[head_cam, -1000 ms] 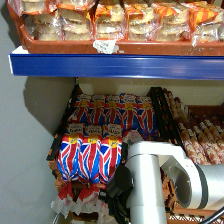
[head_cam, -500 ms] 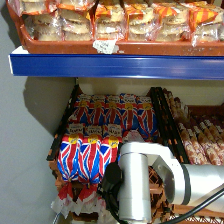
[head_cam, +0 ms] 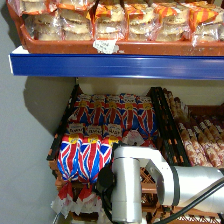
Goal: Pick up bread
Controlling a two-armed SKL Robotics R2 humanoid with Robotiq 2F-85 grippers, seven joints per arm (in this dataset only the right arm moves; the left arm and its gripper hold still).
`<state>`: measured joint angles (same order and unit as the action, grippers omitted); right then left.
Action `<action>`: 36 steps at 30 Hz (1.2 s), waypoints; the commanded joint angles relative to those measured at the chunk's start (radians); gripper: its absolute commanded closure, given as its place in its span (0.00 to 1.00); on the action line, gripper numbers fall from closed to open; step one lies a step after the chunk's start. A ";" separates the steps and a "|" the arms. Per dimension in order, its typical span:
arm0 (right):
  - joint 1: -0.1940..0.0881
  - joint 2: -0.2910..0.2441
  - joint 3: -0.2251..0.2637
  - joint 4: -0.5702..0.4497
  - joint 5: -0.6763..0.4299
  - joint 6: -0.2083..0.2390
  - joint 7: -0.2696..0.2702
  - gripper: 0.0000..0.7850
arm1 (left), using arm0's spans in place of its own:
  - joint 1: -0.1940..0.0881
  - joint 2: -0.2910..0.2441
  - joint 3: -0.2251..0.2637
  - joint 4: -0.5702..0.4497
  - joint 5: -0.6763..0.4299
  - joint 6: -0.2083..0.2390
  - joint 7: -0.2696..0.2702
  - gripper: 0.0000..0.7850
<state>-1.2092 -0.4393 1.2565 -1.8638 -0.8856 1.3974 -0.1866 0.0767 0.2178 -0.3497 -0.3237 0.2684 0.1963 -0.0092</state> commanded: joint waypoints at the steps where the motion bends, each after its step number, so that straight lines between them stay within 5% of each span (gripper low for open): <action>1: 0.004 0.018 0.010 0.036 0.025 -0.018 0.011 0.00 | 0.000 0.000 0.000 0.000 0.000 0.000 0.000 1.00; 11: 0.011 0.068 0.032 0.134 0.069 -0.060 0.043 0.00 | 0.000 0.000 0.000 0.000 0.000 0.000 0.000 1.00; 36: 0.030 0.092 0.092 0.219 0.167 -0.145 0.063 0.00 | 0.000 0.000 0.000 0.000 0.000 0.000 0.000 1.00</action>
<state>-1.1809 -0.3473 1.3469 -1.6484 -0.7233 1.2561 -0.1248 0.0767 0.2178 -0.3497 -0.3237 0.2684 0.1963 -0.0092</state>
